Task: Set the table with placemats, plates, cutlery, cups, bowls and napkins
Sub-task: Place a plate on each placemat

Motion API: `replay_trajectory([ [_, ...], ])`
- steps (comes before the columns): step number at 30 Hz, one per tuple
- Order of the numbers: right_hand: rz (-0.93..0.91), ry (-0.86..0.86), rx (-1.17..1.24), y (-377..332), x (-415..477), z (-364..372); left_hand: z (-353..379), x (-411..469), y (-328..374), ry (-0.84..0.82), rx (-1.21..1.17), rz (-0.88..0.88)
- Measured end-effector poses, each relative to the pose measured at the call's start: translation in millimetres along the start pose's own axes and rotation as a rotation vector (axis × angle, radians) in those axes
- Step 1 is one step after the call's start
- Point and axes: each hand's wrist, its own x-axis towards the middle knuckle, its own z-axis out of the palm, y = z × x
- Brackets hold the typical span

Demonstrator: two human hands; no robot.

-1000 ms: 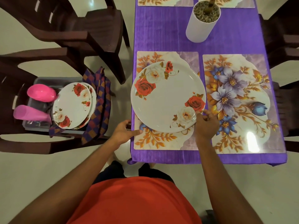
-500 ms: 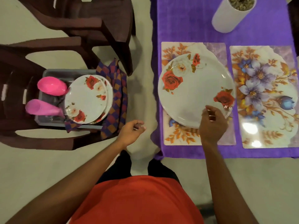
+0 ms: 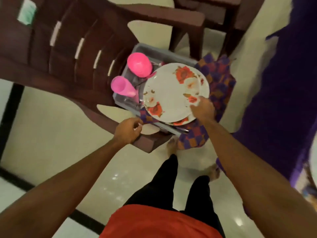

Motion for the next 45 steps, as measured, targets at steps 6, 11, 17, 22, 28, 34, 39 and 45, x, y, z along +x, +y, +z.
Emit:
replay_trajectory([
  [6, 0.182, 0.144, -0.086, -21, 51, 24, 19, 15, -9, 0.053, 0.159, 0.028],
  [11, 0.244, 0.156, -0.034, -23, 52, 30, 25, 17, -13, 0.122, 0.247, 0.092],
  [17, 0.159, 0.186, 0.313, -19, 23, 18, 21, 20, -9, 0.093, 0.26, 0.132],
  [22, 0.134, 0.294, 0.445, -5, -28, -36, 17, 17, 6, -0.011, 0.213, 0.223],
  [28, 0.111, 0.365, 0.734, 62, -135, -149, 24, -26, 88, 0.114, 0.011, 0.425],
  [34, 0.029, 0.601, 0.935, 174, -238, -256, 61, -103, 223, 0.315, -0.325, 0.584],
  [39, 0.032, 0.727, 1.099, 313, -285, -325, 136, -184, 344, 0.35, -0.413, 0.661],
  [45, 0.191, 0.853, 1.232, 469, -339, -397, 258, -276, 480, 0.096, -0.348, 0.741],
])
